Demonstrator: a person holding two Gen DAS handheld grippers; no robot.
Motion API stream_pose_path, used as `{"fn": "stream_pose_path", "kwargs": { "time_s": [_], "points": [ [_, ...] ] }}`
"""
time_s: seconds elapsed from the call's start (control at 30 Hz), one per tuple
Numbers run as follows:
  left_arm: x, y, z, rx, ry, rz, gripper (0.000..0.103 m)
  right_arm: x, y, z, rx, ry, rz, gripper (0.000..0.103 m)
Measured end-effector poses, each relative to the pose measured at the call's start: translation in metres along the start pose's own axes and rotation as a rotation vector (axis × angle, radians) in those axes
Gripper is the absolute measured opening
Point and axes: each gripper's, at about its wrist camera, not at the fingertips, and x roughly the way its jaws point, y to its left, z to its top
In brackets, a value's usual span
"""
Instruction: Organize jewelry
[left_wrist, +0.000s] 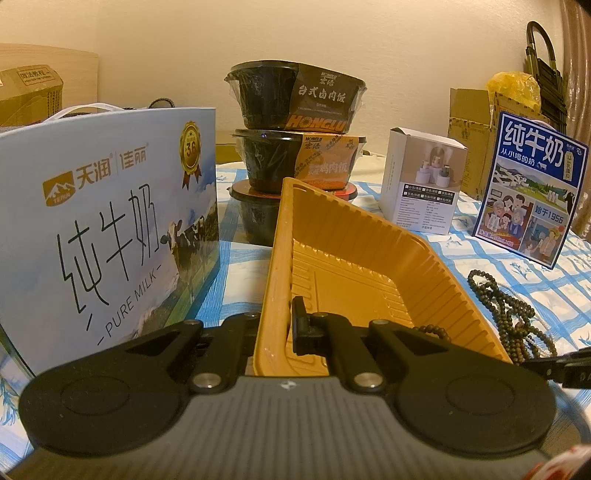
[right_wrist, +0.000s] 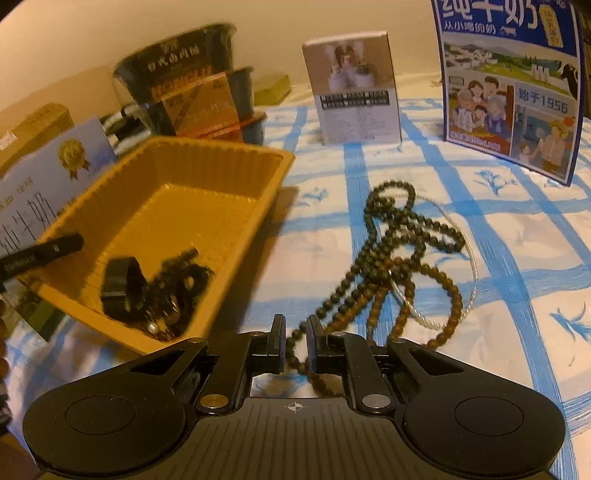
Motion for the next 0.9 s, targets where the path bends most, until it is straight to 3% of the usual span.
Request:
{"fn": "stream_pose_path", "kwargs": {
  "time_s": [0.13, 0.47, 0.9],
  "points": [
    [0.001, -0.001, 0.000, 0.001, -0.001, 0.001, 0.005, 0.002, -0.003, -0.004, -0.031, 0.024, -0.044, 0.011],
    [0.001, -0.001, 0.001, 0.002, -0.001, 0.001, 0.005, 0.013, 0.018, -0.007, -0.262, 0.010, -0.113, 0.011],
    [0.002, 0.000, 0.000, 0.003, 0.000, 0.001, 0.005, 0.025, 0.030, -0.004, -0.288, 0.017, -0.122, 0.011]
  ]
}}
